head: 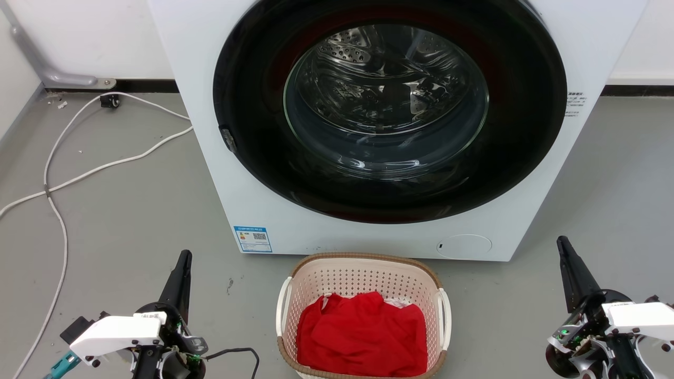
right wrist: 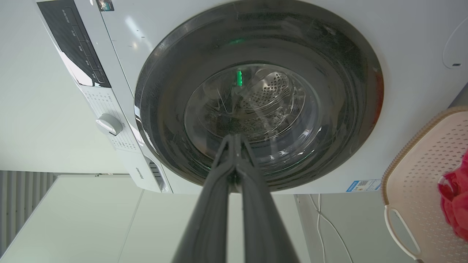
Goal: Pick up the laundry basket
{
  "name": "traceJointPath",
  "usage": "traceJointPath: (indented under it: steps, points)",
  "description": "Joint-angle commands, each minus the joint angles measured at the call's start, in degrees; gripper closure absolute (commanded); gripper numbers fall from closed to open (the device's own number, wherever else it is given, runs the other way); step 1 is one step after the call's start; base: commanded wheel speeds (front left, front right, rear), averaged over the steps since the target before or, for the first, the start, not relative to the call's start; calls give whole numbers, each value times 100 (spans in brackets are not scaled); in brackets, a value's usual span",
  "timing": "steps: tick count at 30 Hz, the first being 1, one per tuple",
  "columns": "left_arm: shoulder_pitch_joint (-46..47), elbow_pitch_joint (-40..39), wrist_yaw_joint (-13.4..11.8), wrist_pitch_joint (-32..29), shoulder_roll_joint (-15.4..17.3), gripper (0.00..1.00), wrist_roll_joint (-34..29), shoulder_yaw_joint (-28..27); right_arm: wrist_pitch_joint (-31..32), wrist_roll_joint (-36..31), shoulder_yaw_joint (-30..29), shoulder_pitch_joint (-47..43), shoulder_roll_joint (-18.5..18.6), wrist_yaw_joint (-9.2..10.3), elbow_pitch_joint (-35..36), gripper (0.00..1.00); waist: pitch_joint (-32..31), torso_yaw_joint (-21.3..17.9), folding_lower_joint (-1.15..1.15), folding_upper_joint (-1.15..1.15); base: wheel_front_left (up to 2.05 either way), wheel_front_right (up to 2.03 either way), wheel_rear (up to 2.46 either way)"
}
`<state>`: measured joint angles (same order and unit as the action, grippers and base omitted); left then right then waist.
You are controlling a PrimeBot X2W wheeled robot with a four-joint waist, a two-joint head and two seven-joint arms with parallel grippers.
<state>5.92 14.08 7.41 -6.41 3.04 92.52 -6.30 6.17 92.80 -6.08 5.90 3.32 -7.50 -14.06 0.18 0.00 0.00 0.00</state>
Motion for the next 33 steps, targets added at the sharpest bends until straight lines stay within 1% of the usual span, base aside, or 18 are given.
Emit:
traceJointPath:
  steps: [1, 12, 13, 16, 20, 23, 27, 33]
  points:
    - [62, 8, 29, -20, -3, 100, -1, -24, 25, -13, -10, 60, -21, 2, -5, 100, 0, 0, 0, 0, 0, 0, 0]
    - [62, 8, 29, -20, -5, 100, -5, -27, 27, -22, -17, 61, -26, 2, -5, 100, 0, 0, 0, 0, 0, 0, 0]
    - [0, 2, 0, -5, -2, 0, -1, -3, 11, -2, -8, 0, -4, 0, -2, 0, 0, 0, 0, 0, 0, 0, 0]
    - [-115, 135, -8, 5, -26, 0, -2, 20, 6, -3, 5, -125, -17, 1, -136, 0, 0, 0, 0, 0, 0, 0, 0]
    - [-132, 34, -7, 126, -25, 0, -65, 57, -114, -87, 7, -163, -18, 1, -94, 0, 2, -2, 0, 0, 0, 0, 0]
    - [-142, -51, -6, 213, -24, 0, -191, 79, -201, -325, 3, -179, -18, 1, -43, 0, 4, -4, 0, 0, 0, 0, 0]
    - [-152, -181, -33, 324, -23, 0, -659, 106, -311, -719, -42, -209, -20, 1, 73, 0, 9, -6, 0, 0, 0, 0, 0]
    - [-159, -437, -282, 482, -22, 0, -1487, 185, -468, -1607, -45, -260, -21, 1, 324, 0, 20, -11, 0, 0, 0, 0, 0]
